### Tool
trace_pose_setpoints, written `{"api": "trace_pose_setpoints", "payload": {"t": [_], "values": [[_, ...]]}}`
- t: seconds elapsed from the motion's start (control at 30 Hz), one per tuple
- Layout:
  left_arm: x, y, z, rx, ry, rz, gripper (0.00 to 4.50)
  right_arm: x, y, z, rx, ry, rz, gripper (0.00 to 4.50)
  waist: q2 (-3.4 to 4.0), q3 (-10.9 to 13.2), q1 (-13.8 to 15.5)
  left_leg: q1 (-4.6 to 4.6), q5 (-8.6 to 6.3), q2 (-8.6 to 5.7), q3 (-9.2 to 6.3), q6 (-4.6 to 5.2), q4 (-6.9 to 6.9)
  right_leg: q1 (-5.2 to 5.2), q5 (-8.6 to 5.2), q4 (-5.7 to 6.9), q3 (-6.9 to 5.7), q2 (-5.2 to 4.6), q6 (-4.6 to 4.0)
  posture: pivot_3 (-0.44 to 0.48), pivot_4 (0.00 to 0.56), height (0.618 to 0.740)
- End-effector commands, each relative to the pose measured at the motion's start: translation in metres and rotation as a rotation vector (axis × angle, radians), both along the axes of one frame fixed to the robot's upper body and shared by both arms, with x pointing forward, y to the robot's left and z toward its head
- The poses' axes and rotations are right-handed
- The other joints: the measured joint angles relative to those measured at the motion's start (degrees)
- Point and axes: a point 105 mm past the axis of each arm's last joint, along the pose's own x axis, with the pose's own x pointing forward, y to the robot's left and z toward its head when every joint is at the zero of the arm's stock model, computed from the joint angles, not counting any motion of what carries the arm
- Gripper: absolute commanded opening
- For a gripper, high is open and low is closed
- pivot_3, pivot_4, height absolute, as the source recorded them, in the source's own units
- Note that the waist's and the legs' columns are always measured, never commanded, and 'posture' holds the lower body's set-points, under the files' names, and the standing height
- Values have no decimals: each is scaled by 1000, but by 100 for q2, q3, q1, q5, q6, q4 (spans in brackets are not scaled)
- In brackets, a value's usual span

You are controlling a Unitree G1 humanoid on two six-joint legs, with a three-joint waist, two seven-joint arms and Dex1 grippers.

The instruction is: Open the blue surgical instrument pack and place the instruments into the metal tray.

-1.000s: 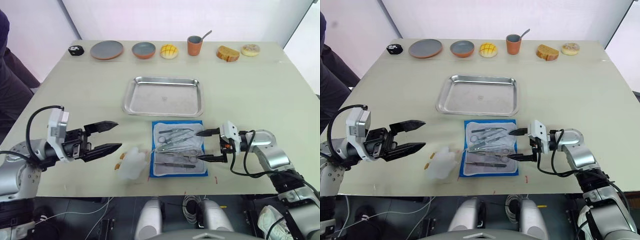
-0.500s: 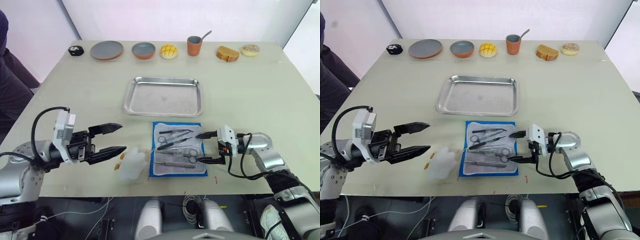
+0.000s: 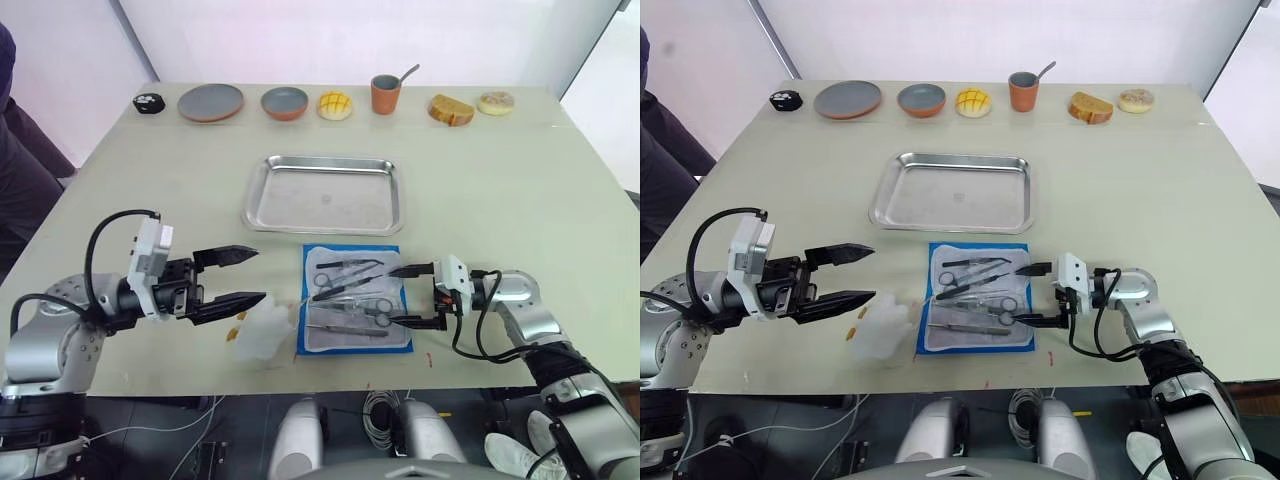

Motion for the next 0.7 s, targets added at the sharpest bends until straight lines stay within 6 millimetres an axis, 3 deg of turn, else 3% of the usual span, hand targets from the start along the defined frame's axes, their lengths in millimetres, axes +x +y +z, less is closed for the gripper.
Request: {"api": "trace_pose_setpoints", "payload": {"t": [0.03,0.33,0.37,0.43,0.5,0.53,0.7], "values": [[7,-8,1,59,-49,10,4500,-6,-7,-32,-58,93,-37,4444,-16,-11,-7,5,0,0,0,0,0,3,0,0,0,0,0,0,150,740],[31,-46,-18,233,-27,14,4500,-6,-4,-33,-54,96,-29,4444,-56,-39,-34,16,0,2,-3,0,-2,13,-1,3,0,2,-3,0,150,740],[34,-50,-19,226,-15,6,4092,-7,-3,-33,-54,97,-26,4500,-57,-39,-36,16,0,2,-3,0,-2,13,-1,4,0,3,-3,0,150,740],[40,-53,-21,224,-11,3,3789,-8,-2,-33,-51,98,-24,4500,-55,-41,-36,17,0,2,-2,0,-1,13,-1,4,0,4,-3,0,150,740],[45,-56,-24,236,-24,0,2613,-8,-2,-32,-48,98,-25,4500,-53,-40,-52,17,0,2,-2,0,-2,13,-2,3,1,5,-5,0,150,740],[48,-58,-25,243,-33,-1,2438,-8,-1,-31,-46,97,-26,4500,-52,-40,-59,17,0,2,-2,0,-2,13,-3,4,1,5,-7,0,150,740],[56,-65,-33,266,-41,-45,2438,-6,1,-28,-35,91,-35,4500,-53,-41,-60,16,0,2,-3,0,-3,13,-4,3,0,5,-8,0,150,740]]}}
